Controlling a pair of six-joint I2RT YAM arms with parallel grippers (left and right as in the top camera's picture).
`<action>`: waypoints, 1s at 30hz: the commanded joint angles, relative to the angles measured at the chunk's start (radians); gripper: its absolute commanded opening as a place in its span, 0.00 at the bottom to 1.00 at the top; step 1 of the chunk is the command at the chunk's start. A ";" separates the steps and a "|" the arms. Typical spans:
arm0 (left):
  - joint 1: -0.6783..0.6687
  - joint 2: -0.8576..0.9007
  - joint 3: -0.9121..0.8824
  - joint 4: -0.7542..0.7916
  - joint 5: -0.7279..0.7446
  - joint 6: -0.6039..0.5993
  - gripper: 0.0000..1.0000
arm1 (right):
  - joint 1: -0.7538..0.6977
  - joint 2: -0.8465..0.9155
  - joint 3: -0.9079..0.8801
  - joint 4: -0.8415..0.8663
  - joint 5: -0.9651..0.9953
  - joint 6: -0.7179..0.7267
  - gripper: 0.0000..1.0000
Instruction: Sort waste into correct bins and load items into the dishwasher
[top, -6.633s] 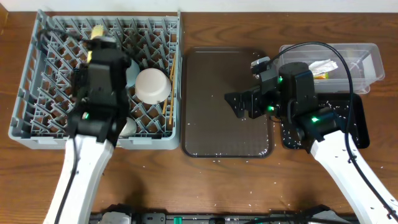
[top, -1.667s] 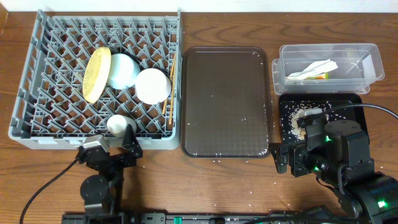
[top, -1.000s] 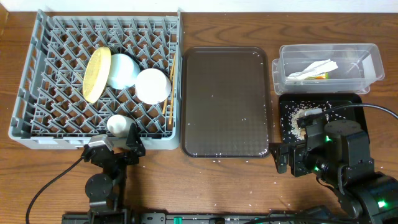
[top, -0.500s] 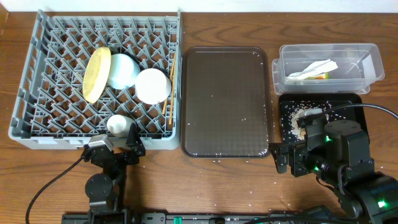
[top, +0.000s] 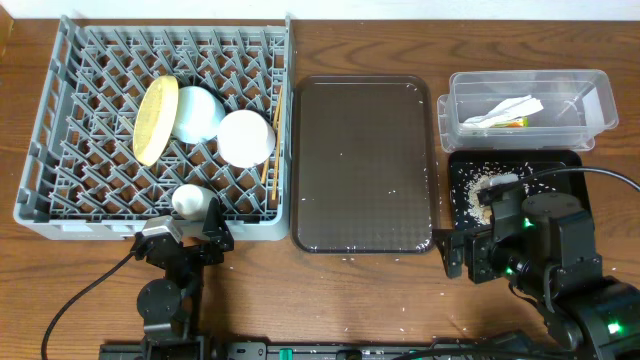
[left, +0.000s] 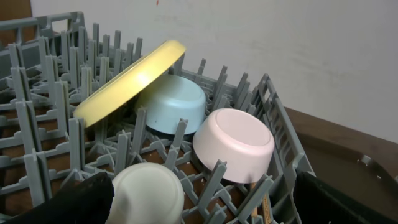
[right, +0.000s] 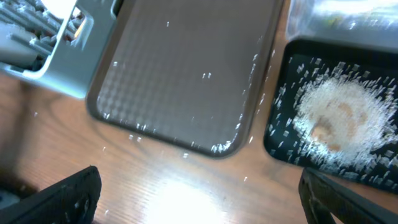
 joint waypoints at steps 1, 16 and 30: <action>-0.001 -0.006 -0.028 -0.012 0.013 -0.002 0.93 | -0.074 -0.047 -0.016 0.120 0.046 -0.099 0.99; -0.001 -0.006 -0.028 -0.012 0.013 -0.002 0.93 | -0.367 -0.526 -0.640 0.697 0.050 -0.137 0.99; -0.001 -0.006 -0.028 -0.012 0.013 -0.002 0.93 | -0.366 -0.770 -1.009 1.112 -0.044 -0.137 0.99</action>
